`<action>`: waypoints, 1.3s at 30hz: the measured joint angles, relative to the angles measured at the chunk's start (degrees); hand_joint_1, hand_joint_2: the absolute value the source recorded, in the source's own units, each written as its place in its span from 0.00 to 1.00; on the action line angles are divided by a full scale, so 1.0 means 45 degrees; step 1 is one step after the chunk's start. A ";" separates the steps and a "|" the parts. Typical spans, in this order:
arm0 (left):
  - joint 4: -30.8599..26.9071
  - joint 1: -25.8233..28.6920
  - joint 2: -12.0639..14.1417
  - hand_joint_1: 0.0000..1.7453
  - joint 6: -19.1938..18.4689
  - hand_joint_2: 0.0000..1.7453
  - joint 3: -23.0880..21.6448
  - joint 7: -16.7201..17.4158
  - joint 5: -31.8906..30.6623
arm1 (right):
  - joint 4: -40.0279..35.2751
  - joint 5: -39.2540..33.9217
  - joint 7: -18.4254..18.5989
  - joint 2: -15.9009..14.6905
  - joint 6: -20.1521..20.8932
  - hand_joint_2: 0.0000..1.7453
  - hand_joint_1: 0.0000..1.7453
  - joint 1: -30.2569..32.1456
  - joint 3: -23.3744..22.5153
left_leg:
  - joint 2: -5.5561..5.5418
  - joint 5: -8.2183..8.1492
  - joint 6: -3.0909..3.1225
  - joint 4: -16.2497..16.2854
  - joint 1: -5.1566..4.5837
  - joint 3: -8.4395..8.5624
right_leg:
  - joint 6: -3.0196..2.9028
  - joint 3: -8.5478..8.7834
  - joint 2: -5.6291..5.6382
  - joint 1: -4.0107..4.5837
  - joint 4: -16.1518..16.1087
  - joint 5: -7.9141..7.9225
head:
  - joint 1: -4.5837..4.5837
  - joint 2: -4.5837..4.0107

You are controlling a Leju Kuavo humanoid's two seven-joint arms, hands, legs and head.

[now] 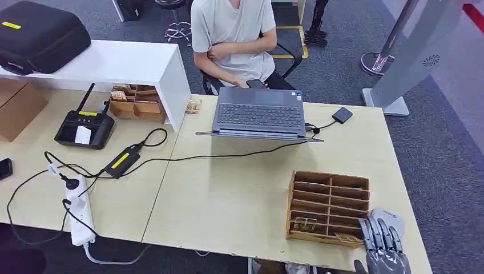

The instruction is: Pass the card to the sensor for recognition and then transmit it.

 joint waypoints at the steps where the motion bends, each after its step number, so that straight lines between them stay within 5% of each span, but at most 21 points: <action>1: 0.0000 0.0000 0.0000 0.00 0.0000 1.00 0.0000 -0.0005 -0.0005 | -0.0019 -0.0019 -0.0236 0.0103 0.0000 1.00 0.00 0.0003 -0.0137 | 0.0000 0.0000 0.0000 0.0000 0.0000 0.0000 | 0.0000 0.0000 0.0000 0.0000 0.0000 0.0000 | -0.0005 0.0000; 9: 0.0000 -0.0005 -0.0005 0.00 0.0000 1.00 0.0000 0.0029 -0.0005 | -0.0394 -0.0170 -0.1095 0.0788 -0.0029 1.00 0.00 0.0027 -0.0943 | 0.0001 0.0000 0.0000 0.0000 0.0001 0.0000 | 0.0000 0.0000 0.0000 0.0001 0.0001 0.0000 | -0.0005 0.0000; 17: 0.0000 -0.0005 -0.0005 0.00 0.0015 1.00 0.0000 0.0034 0.0015 | -0.1311 -0.0330 -0.2838 0.1802 -0.0029 1.00 0.00 0.0075 -0.1841 | 0.0003 0.0000 -0.0001 0.0000 0.0002 0.0001 | 0.0000 0.0000 0.0003 0.0001 0.0002 0.0000 | -0.0005 0.0000; 39: 0.0000 -0.0006 -0.0005 0.00 0.0000 1.00 0.0000 0.0039 -0.0010 | -0.0938 -0.0175 -0.3101 0.2517 -0.0029 1.00 0.00 -0.0229 -0.2245 | 0.0003 0.0000 -0.0001 0.0000 0.0001 -0.0001 | 0.0000 0.0001 0.0005 0.0001 0.0003 0.0000 | 0.0000 0.0000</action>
